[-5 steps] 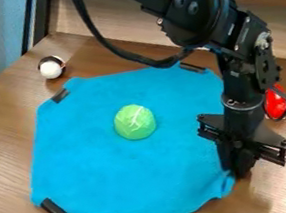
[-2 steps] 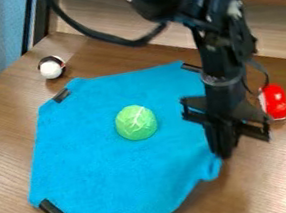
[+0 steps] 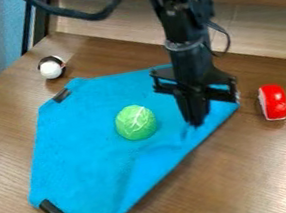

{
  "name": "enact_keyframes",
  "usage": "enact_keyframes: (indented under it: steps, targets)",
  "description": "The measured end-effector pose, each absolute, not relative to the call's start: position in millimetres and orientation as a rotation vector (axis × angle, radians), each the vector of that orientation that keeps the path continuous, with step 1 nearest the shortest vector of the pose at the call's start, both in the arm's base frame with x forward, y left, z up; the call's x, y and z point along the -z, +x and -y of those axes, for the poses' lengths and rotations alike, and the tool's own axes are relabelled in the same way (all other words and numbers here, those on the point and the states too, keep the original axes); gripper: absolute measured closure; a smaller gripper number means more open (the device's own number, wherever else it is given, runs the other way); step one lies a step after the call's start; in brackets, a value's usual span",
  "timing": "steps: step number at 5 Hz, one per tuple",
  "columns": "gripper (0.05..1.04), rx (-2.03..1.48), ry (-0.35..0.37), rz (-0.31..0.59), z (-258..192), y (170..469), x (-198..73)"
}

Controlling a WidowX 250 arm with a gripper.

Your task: Fold the cloth from right to top left

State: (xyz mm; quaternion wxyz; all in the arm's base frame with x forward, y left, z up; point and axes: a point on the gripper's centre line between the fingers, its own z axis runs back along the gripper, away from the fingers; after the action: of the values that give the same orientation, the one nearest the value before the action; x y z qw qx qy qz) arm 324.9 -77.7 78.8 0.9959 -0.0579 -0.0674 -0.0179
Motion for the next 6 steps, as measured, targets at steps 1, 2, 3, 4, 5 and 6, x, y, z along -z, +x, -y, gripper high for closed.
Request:
enact_keyframes:
  steps: [1,2,3,4,5,6]
  targets:
    - [1.020,-0.029,-0.112,0.163,47,327,-95]
    - [1.020,-0.086,-0.105,0.198,22,328,-109]
    - [1.020,-0.151,-0.097,0.207,-6,326,-117]
    - [1.020,-0.220,-0.092,0.213,-36,325,-119]
    - [1.020,-0.233,-0.081,0.234,-55,327,-126]
    - [1.020,-0.250,-0.079,0.219,-70,333,-122]
